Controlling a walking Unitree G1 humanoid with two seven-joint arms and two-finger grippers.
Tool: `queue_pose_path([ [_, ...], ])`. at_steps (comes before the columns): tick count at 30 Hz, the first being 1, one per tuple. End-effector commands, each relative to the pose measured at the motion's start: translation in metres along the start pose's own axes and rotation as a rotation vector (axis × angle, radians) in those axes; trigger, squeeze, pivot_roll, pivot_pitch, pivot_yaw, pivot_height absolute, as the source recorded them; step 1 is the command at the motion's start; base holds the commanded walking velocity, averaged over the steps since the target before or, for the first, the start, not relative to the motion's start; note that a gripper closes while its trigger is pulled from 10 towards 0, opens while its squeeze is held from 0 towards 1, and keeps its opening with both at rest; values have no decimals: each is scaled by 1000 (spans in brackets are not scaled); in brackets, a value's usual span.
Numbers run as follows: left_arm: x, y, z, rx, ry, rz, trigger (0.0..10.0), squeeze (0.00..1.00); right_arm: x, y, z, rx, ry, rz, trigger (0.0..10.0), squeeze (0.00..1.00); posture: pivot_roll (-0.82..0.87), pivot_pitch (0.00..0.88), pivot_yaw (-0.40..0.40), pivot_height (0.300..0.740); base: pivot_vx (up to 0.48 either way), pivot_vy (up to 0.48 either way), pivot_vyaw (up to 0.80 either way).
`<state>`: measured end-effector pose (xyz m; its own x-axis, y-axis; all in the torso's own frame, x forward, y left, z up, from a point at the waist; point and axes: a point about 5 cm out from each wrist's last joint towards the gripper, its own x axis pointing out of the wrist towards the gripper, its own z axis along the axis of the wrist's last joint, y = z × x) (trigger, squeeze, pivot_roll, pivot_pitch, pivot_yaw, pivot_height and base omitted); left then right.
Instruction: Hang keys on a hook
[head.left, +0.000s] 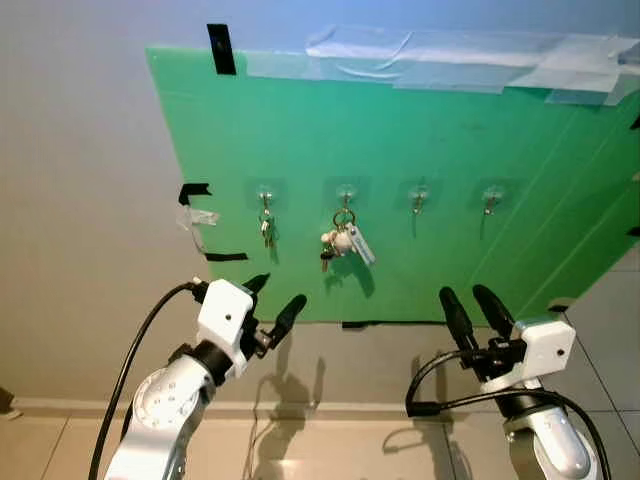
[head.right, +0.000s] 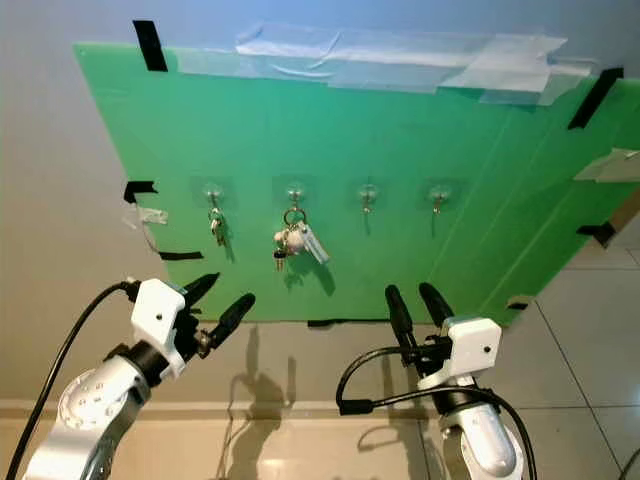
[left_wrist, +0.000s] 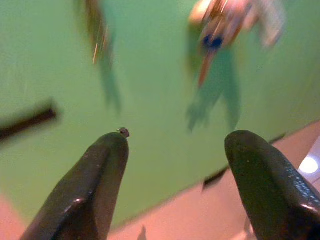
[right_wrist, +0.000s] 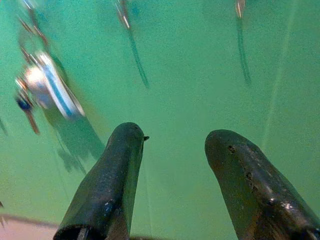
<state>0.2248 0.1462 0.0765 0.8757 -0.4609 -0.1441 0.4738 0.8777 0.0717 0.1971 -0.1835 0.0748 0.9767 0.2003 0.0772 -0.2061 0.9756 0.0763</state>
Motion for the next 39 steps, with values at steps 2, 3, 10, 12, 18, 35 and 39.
queue_pose_path([
  [2, -2, 7, -18, 48, 77, 199, 10000, 0, -2, -9, -13, 50, 11, -73, 10000, 0, -44, 0, 14, 740, 0, 0, 0],
  [3, -2, 7, -18, 48, 77, 199, 10000, 0, -2, -9, -13, 50, 11, -73, 10000, 0, -44, 0, 14, 740, 0, 0, 0],
  [10, -15, -6, -55, -2, 149, 392, 10000, 0, -21, -40, -33, 57, 83, -224, 10000, 0, -43, 0, 7, 740, 0, 0, 0],
  [12, -7, -21, -62, 40, 162, 353, 10000, 0, -28, -50, -47, 34, 144, -253, 10000, 0, -42, 0, 6, 740, 0, 0, 0],
  [18, 39, -46, -54, 106, 106, 307, 10000, 0, -47, -77, -84, 9, 318, -310, 10000, 0, -32, 0, 0, 740, 0, 0, 0],
  [35, 83, -67, -26, 96, -76, 308, 10000, 0, 0, -41, -59, -31, 31, -153, 10000, 0, -29, 0, 13, 740, 0, 0, 0],
  [39, 32, 17, -21, 117, -138, 381, 10000, 0, 3, -37, -54, -30, 8, -127, 10000, 0, -30, 0, 13, 740, 0, 0, 0],
])
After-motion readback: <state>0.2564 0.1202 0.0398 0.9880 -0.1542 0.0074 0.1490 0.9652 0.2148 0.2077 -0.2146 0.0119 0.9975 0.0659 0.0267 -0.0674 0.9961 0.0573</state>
